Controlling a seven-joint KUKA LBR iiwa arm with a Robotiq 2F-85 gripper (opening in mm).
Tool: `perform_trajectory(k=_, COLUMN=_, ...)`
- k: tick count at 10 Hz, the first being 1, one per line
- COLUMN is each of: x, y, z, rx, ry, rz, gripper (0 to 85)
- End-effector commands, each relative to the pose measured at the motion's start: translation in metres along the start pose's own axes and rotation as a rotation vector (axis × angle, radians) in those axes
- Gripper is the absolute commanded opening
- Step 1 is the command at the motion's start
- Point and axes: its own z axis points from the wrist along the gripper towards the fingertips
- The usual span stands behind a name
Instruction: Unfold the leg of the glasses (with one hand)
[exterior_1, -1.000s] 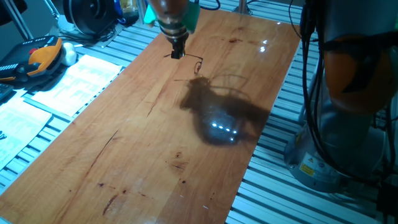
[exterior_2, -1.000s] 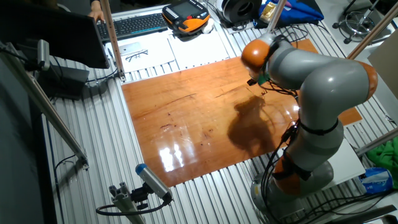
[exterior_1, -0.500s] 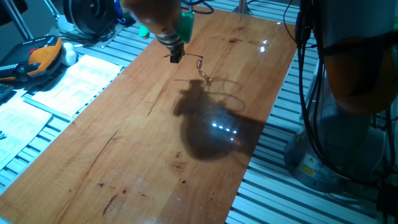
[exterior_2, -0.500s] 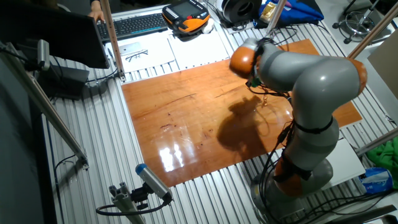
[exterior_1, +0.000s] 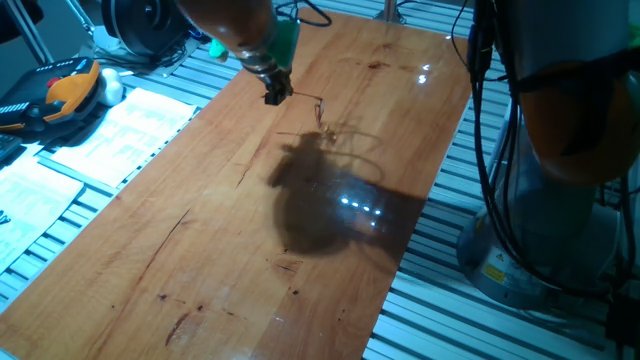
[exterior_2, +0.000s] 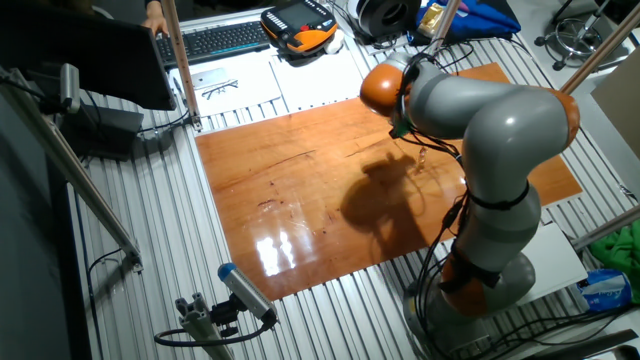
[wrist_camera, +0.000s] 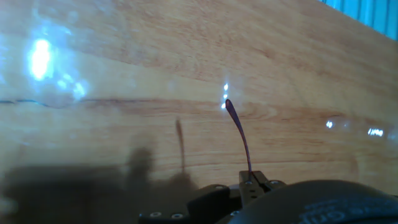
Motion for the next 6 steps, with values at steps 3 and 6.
perform_trajectory(k=3, x=-0.001, y=0.012, z=-0.002, rx=-0.022, ry=0.018, rz=0.037, gripper=0.0)
perform_trajectory(k=6, x=-0.001, y=0.028, z=-0.003, rx=-0.039, ry=0.035, rz=0.089, gripper=0.0)
